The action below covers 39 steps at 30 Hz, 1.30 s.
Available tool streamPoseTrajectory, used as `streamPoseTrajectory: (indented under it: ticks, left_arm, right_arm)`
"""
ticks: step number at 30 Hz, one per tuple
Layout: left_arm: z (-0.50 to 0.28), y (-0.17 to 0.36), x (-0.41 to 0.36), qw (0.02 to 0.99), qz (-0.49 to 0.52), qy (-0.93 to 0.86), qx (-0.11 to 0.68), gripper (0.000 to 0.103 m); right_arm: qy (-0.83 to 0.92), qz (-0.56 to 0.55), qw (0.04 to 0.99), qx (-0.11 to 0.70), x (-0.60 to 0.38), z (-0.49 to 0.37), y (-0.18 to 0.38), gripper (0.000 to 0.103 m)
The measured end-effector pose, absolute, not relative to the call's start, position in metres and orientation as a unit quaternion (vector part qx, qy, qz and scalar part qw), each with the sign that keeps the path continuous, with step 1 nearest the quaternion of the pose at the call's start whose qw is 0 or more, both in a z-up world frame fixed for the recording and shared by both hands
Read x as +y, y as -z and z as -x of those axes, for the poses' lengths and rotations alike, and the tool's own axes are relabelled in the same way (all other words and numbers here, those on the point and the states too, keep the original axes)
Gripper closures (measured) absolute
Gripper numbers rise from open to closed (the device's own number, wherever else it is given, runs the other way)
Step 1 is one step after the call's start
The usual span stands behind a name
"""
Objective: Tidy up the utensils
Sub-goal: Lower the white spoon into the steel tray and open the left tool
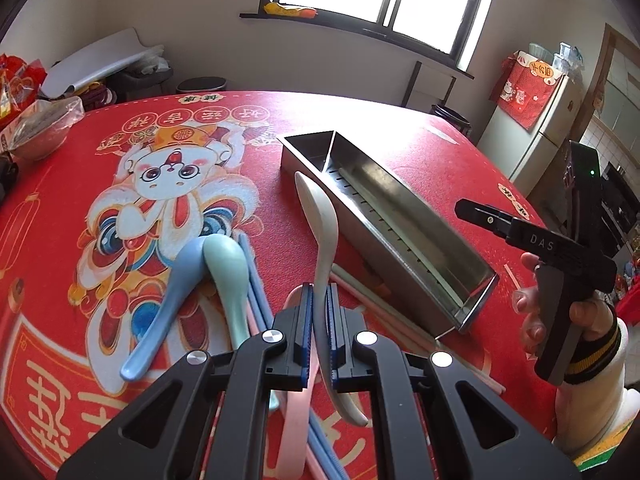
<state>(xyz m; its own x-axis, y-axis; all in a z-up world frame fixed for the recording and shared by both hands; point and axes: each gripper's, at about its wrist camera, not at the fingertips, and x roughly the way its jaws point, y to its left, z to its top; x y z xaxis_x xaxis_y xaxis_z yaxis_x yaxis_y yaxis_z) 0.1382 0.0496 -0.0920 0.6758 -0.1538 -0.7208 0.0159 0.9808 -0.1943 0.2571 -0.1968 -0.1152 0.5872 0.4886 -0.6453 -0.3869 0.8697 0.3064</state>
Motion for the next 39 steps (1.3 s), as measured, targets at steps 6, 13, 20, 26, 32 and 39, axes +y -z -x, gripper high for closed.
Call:
streamPoseTrajectory:
  ticks: [6, 13, 20, 26, 32, 39]
  left_arm:
    - [-0.183, 0.089, 0.029, 0.902, 0.116, 0.071, 0.409, 0.096]
    - [-0.251, 0.095, 0.016, 0.883, 0.154, 0.054, 0.441, 0.096]
    - [-0.302, 0.107, 0.015, 0.869, 0.147, 0.017, 0.473, 0.096]
    - [-0.329, 0.117, 0.012, 0.866, 0.113, -0.012, 0.488, 0.096]
    - [-0.336, 0.125, 0.003, 0.865, 0.093, -0.008, 0.493, 0.096]
    - [-0.317, 0.102, 0.005, 0.883, 0.1, 0.034, 0.457, 0.069]
  right_arm:
    - [-0.229, -0.084, 0.89, 0.386, -0.209, -0.262, 0.117, 0.016]
    - [-0.211, -0.085, 0.892, 0.391, -0.216, -0.267, 0.119, 0.016]
    - [-0.198, -0.092, 0.889, 0.403, -0.223, -0.273, 0.124, 0.016]
    - [-0.197, -0.096, 0.888, 0.404, -0.225, -0.275, 0.125, 0.016]
    - [-0.197, -0.099, 0.888, 0.404, -0.225, -0.275, 0.125, 0.016]
    - [-0.202, -0.096, 0.886, 0.405, -0.221, -0.274, 0.127, 0.016]
